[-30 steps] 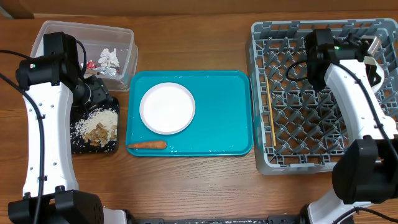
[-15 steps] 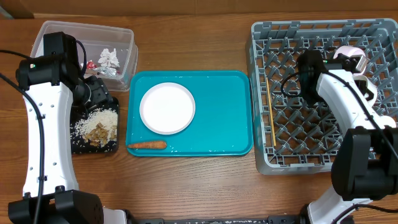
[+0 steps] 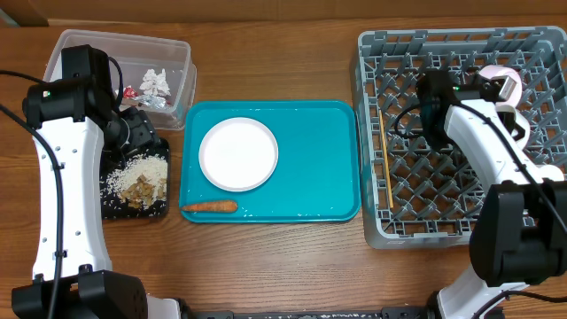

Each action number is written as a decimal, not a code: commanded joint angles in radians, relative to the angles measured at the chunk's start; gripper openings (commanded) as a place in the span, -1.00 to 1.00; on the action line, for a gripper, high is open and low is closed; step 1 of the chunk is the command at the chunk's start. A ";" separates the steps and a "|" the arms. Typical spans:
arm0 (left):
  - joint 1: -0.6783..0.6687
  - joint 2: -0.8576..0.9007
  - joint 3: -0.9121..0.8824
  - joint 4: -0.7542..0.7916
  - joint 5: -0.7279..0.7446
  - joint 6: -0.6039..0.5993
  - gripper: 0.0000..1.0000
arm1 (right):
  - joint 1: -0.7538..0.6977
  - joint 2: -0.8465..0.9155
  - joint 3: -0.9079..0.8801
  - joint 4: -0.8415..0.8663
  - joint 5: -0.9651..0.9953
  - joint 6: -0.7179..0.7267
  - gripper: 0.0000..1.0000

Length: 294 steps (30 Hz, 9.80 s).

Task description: Sort waste into correct bins and load items into the dishwasher

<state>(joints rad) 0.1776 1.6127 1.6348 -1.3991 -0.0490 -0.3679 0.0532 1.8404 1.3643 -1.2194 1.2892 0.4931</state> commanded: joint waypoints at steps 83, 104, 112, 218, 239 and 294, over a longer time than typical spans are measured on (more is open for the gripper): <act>0.003 -0.004 0.001 -0.034 -0.002 -0.014 0.59 | 0.540 0.327 0.263 0.357 -1.095 0.042 -0.92; 0.003 -0.004 0.001 -0.028 -0.002 -0.014 0.59 | 0.407 -0.153 0.417 0.210 -0.211 -0.210 -0.92; 0.003 -0.004 0.001 -0.028 -0.001 -0.014 0.59 | 0.328 -0.093 0.406 0.209 0.097 -0.202 -0.92; -0.297 -0.004 -0.731 0.605 0.206 -0.695 1.00 | -0.119 -0.468 0.186 -0.030 -1.359 -0.266 0.93; -0.297 0.081 -0.731 0.653 0.198 -0.695 1.00 | -0.119 -0.468 0.186 -0.031 -1.359 -0.266 0.93; -0.294 0.080 -0.726 0.710 0.172 -0.496 -0.78 | -0.119 -0.468 0.186 -0.047 -1.358 -0.266 0.93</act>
<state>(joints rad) -0.1116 1.6836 0.9150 -0.6941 0.1379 -0.9283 -0.0612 1.3682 1.5391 -1.2667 -0.0639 0.2348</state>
